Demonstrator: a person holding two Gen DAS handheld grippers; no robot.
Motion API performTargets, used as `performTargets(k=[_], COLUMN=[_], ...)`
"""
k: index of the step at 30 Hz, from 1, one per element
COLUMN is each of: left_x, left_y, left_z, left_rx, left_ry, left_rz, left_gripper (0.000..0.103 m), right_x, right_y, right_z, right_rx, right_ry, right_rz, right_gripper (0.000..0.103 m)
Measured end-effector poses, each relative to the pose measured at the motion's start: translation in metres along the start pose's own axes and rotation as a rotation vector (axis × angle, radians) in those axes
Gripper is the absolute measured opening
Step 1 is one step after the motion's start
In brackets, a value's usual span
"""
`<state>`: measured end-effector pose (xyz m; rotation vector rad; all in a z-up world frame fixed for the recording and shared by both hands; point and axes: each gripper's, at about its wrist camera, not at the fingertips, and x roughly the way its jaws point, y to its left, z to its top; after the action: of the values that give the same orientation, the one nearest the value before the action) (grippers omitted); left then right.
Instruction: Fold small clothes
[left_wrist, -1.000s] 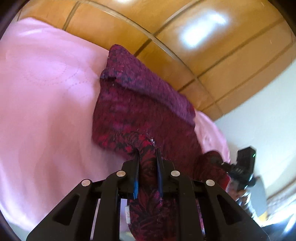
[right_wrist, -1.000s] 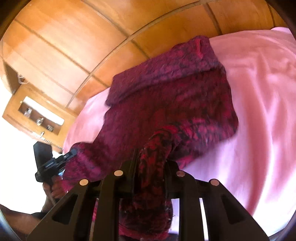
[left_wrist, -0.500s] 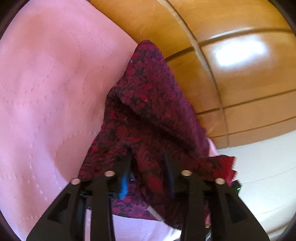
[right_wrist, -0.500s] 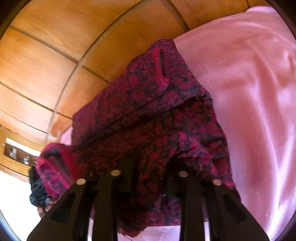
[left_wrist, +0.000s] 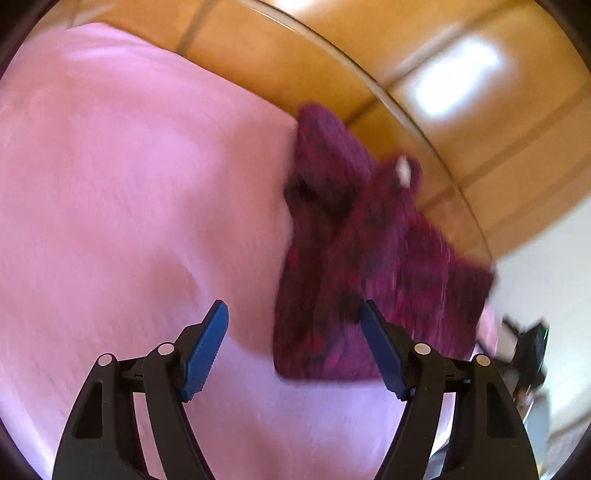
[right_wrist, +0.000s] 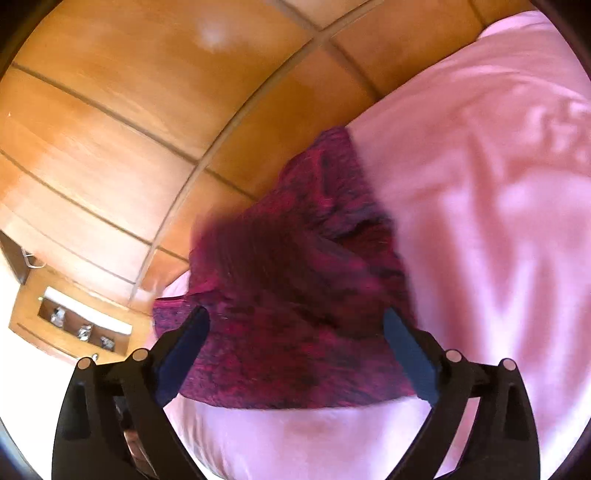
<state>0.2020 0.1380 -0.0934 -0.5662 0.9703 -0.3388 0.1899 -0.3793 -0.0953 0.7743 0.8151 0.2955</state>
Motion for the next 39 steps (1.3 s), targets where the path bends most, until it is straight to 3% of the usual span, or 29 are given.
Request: performTargets(k=[4, 6, 8, 10, 12, 14, 17, 23, 28, 32, 34, 35, 36, 37, 38, 39], left_x=[0.015, 0.018, 0.025, 0.029, 0.024, 0.017, 0.004, -0.017, -0.015, -0.017, -0.016, -0.015, -0.013, -0.012, -0.012, -0.011], left_y=[-0.007, -0.008, -0.008, -0.009, -0.010, -0.013, -0.015, -0.021, -0.007, 0.002, -0.006, -0.012, -0.022, -0.030, -0.039, -0.044], left_z=[-0.013, -0.010, -0.004, -0.001, -0.001, -0.002, -0.009, -0.019, -0.025, -0.042, -0.047, -0.046, -0.043, -0.039, -0.034, -0.031], left_rx=[0.067, 0.061, 0.052, 0.060, 0.064, 0.061, 0.048, 0.051, 0.023, 0.030, 0.076, 0.105, 0.164, 0.208, 0.256, 0.288], left_ry=[0.007, -0.006, 0.023, 0.040, 0.040, 0.035, 0.033, 0.038, 0.062, 0.096, 0.097, 0.088, 0.068, 0.046, 0.014, -0.010], left_rz=[0.018, 0.001, -0.030, 0.001, 0.001, -0.009, -0.041, -0.087, -0.114, -0.081, -0.026, 0.011, 0.073, 0.110, 0.147, 0.165], left_gripper=[0.072, 0.071, 0.047, 0.028, 0.020, 0.015, 0.011, 0.010, 0.010, 0.010, 0.013, 0.014, 0.016, 0.022, 0.028, 0.044], right_x=[0.005, 0.022, 0.039, 0.054, 0.054, 0.046, 0.030, 0.006, -0.021, -0.040, -0.037, -0.033, -0.029, -0.025, -0.025, -0.027], right_y=[-0.005, -0.002, 0.000, 0.004, 0.006, 0.007, 0.017, 0.028, 0.023, 0.013, 0.005, 0.006, 0.008, 0.012, 0.018, 0.025], right_z=[-0.015, -0.023, -0.028, -0.028, -0.027, -0.023, -0.029, -0.036, -0.059, -0.085, -0.093, -0.093, -0.093, -0.090, -0.086, -0.084], right_rx=[-0.103, -0.161, -0.225, -0.288, -0.283, -0.260, -0.270, -0.241, -0.207, -0.225, -0.217, -0.231, -0.245, -0.258, -0.280, -0.305], right_ry=[0.031, 0.066, 0.086, 0.079, 0.074, 0.069, 0.065, 0.045, 0.097, 0.178, 0.211, 0.216, 0.215, 0.199, 0.166, 0.133], right_rz=[-0.110, -0.139, -0.208, -0.292, -0.305, -0.288, -0.260, -0.176, -0.140, -0.156, -0.176, -0.193, -0.212, -0.242, -0.269, -0.281], right_gripper=[0.093, 0.079, 0.068, 0.053, 0.025, 0.015, 0.012, 0.012, 0.012, 0.012, 0.012, 0.015, 0.025, 0.032, 0.058, 0.073])
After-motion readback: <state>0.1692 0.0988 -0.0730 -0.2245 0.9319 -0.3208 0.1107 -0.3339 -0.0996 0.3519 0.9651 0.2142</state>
